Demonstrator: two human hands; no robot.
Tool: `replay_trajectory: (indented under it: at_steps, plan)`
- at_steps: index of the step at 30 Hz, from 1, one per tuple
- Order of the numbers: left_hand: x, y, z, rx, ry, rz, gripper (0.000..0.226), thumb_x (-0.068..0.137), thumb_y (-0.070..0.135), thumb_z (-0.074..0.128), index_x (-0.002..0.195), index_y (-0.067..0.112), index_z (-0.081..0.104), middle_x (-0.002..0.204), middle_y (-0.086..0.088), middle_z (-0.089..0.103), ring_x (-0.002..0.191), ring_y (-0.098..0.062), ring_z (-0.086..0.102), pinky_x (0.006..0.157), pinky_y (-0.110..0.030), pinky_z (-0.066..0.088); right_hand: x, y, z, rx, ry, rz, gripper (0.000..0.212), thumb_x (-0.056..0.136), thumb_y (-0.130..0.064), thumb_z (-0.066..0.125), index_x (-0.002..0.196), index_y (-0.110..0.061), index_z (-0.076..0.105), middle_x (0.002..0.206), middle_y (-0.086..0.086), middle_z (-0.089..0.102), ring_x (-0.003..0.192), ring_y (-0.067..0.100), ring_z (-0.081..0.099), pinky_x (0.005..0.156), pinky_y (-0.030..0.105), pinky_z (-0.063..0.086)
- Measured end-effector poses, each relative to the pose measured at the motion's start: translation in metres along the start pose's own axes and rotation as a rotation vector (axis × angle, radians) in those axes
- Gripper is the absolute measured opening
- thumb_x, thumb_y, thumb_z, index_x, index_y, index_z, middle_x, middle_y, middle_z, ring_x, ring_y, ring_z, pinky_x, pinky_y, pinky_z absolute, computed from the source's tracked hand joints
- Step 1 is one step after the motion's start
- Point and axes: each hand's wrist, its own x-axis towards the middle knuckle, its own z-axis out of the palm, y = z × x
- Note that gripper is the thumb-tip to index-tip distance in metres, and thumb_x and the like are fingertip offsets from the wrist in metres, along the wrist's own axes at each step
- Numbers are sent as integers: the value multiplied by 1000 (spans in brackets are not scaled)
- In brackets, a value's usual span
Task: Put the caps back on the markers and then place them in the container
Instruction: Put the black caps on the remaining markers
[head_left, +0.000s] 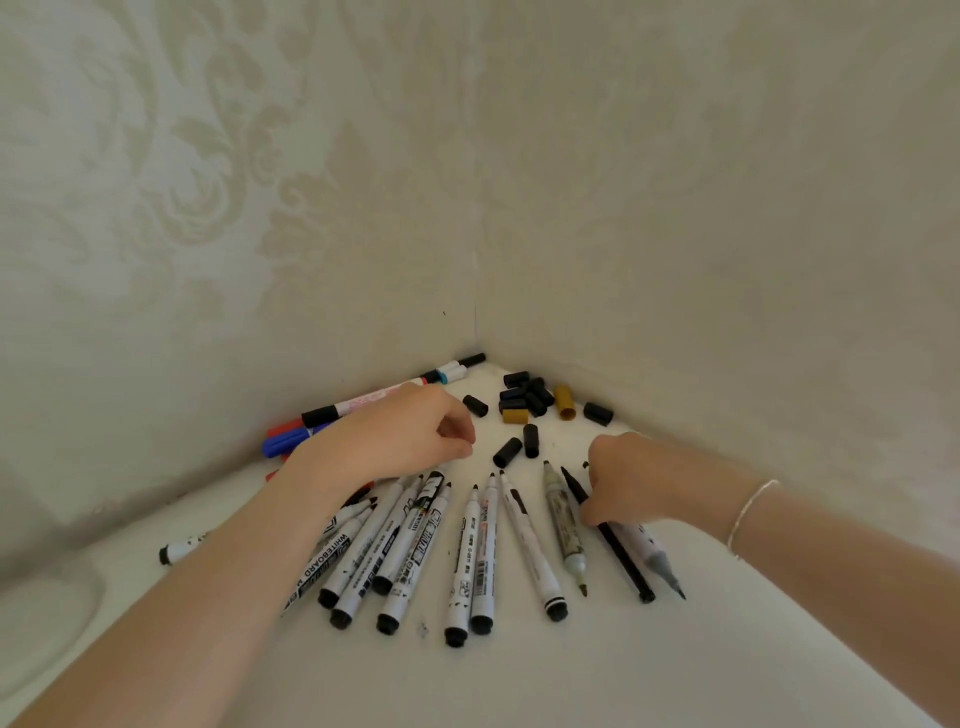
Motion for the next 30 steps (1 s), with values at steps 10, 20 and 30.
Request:
replay_trajectory:
  at_steps: [10,20,30]
  plan:
    - [-3,27,-1,-1190,-185,-15,26,98,13,51,122,12,61,110,-12,71,101,-21,69,90,-30,55,11,2,-40,1113,-35,-396,18,86,-18,67,94,-3,72,82,8,71,69,14,64,63,21,47]
    - [-2,11,-6,-1048,-113,-28,45,91,4,61,133,18,52,100,-11,74,94,-22,72,80,-28,58,28,-4,-40,1050,-13,-360,23,85,-22,68,92,-1,74,86,10,73,68,15,60,66,25,49]
    - [1,-26,-35,-1171,121,-160,38,94,-1,52,125,21,58,100,-16,73,93,-27,72,88,-40,55,96,4,-37,540,341,-105,37,90,7,45,113,-11,68,117,9,64,106,22,60,80,21,45]
